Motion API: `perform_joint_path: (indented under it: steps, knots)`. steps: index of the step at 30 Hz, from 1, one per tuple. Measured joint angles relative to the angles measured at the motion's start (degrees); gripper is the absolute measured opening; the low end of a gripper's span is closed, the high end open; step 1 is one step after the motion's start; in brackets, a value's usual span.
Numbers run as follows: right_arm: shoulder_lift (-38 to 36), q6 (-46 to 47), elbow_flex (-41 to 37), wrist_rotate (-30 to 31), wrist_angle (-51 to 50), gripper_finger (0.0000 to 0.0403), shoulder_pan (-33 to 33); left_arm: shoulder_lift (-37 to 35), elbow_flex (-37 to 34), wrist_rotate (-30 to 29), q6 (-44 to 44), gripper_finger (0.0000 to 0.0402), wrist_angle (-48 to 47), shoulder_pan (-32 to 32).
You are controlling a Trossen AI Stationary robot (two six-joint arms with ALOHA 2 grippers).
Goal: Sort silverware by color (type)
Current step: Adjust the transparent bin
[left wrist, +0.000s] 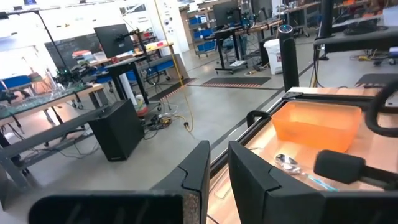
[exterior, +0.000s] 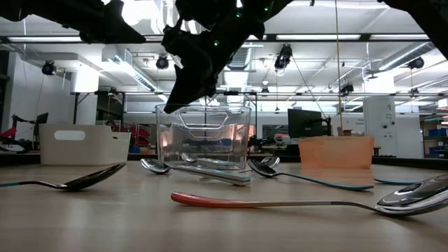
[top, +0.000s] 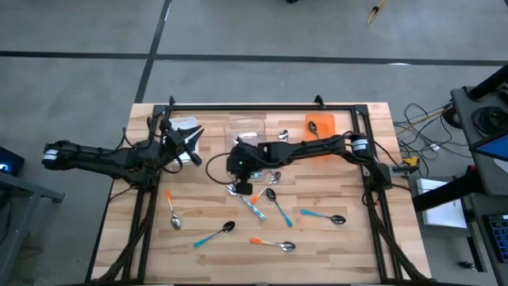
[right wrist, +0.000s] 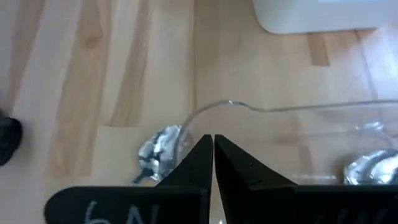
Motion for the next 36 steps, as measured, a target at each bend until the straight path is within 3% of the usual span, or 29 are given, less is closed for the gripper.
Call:
perform_joint_path:
  steps: [16, 21, 36]
  knots:
    - [-0.13, -6.40, -3.07, 0.62, 4.62, 0.0009, 1.83, 0.02, 0.00, 1.44, -18.40, 0.0040, -2.64, -0.04]
    - [-0.13, -7.14, -3.13, 0.54, 4.62, 0.0009, 2.25, 0.02, 0.00, 3.99, -19.53, 0.0040, -2.64, -0.04]
    - [-0.53, -8.57, -4.36, 0.07, 4.55, 0.0009, 3.61, 0.02, 0.00, 4.11, -20.90, 0.0040, -2.62, -0.04]
